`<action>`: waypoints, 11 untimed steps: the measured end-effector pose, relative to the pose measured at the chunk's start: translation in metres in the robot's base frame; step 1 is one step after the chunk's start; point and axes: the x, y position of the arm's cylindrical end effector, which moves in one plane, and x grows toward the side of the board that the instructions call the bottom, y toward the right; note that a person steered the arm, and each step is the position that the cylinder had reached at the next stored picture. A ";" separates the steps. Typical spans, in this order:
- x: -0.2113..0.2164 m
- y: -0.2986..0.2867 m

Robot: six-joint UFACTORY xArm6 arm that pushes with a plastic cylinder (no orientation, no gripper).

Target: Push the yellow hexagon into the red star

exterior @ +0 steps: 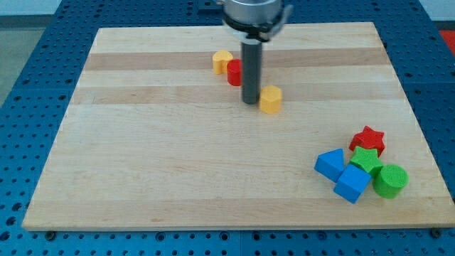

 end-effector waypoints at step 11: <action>0.064 0.036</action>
